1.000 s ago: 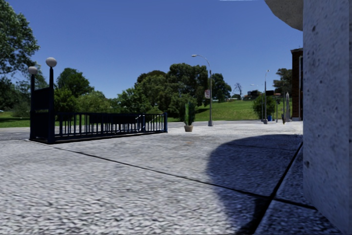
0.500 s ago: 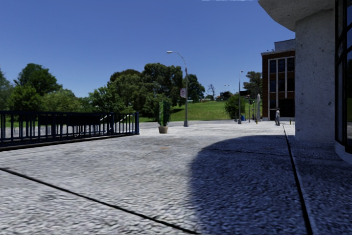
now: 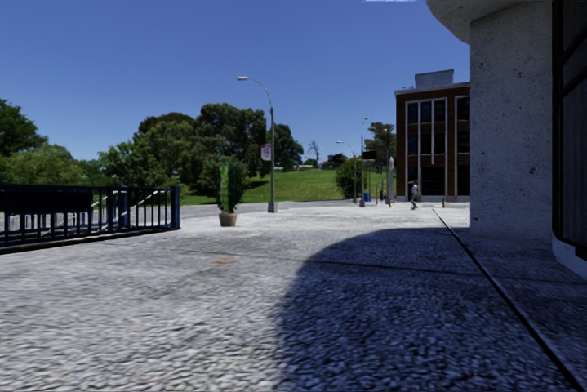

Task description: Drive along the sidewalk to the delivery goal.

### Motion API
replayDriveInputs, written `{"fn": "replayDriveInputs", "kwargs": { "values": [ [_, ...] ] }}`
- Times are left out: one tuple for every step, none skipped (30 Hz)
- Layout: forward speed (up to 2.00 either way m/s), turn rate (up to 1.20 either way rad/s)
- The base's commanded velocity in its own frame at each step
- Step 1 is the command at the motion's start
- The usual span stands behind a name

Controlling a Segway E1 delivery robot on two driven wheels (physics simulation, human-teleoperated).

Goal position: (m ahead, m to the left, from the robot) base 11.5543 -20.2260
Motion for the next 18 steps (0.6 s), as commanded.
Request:
{"fn": "replayDriveInputs", "kwargs": {
  "values": [
    [2.0,-0.39],
    [2.0,-0.39],
    [2.0,-0.39],
    [2.0,-0.39],
    [2.0,-0.39],
    [2.0,-0.39],
    [2.0,-0.39],
    [2.0,-0.39],
    [2.0,-0.39],
    [2.0,-0.39],
    [2.0,-0.39],
    [2.0,-0.39],
    [2.0,-0.39],
    [2.0,-0.39],
    [2.0,-0.39],
    [2.0,-0.39],
    [2.0,-0.39],
    [2.0,-0.39]
  ]
}}
